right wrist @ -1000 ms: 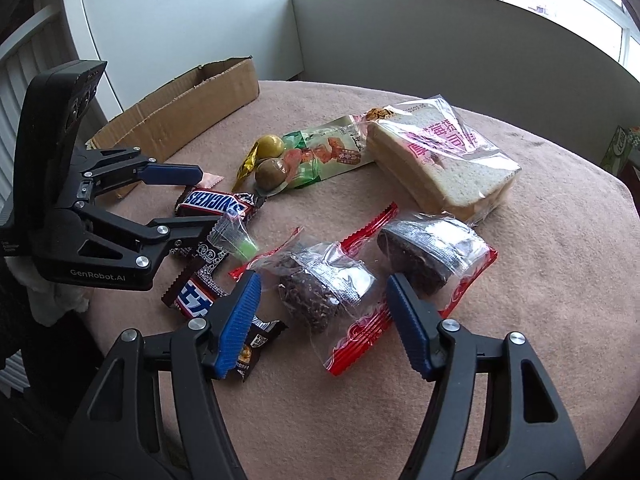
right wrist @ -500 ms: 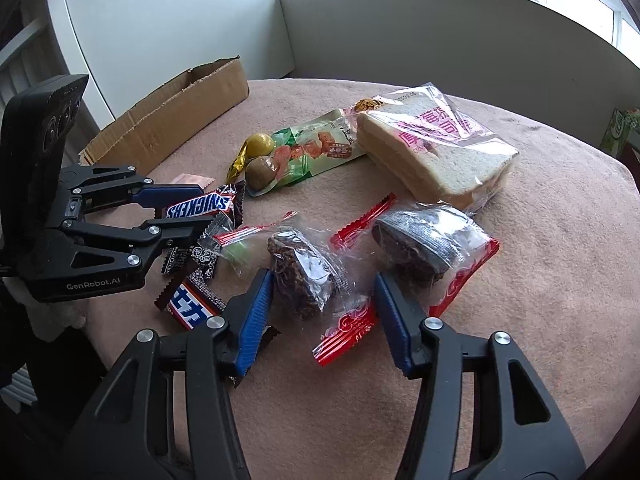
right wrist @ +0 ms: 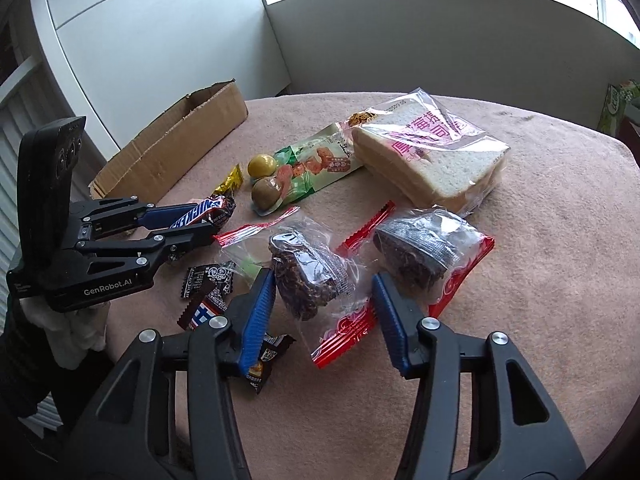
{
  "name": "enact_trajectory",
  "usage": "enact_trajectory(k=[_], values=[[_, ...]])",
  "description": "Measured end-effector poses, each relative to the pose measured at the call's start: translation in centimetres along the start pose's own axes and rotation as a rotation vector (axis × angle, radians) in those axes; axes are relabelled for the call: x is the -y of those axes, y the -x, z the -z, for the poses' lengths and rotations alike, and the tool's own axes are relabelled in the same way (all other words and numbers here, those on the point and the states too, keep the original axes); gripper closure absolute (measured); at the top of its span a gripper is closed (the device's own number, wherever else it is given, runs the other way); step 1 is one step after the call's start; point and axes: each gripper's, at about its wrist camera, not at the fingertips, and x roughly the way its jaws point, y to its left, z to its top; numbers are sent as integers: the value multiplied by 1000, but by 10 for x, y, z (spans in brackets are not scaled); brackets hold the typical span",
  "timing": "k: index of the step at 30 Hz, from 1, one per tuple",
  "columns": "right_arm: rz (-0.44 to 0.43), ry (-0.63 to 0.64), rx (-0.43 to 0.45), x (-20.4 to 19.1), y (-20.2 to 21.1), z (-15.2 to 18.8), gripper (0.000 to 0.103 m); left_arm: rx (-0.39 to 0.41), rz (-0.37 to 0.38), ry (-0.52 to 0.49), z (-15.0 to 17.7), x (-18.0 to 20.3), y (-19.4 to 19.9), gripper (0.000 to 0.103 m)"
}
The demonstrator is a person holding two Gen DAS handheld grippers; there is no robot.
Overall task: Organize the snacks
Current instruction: 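Grasp the Snickers bar with the left gripper while the right gripper grasps a bag of dried fruit, then carry both snacks to the cardboard box and open both grippers inside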
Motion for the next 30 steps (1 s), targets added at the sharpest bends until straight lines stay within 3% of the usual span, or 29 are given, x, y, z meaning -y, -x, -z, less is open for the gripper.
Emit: enact_trajectory(k=[8, 15, 30], values=[[6, -22, 68, -10, 12, -11, 51, 62, 51, 41, -1, -3, 22, 74], [7, -15, 124, -32, 16, -30, 51, 153, 41, 82, -8, -16, 47, 74], [-59, 35, 174, -112, -14, -79, 50, 287, -100, 241, 11, -87, 91, 74]])
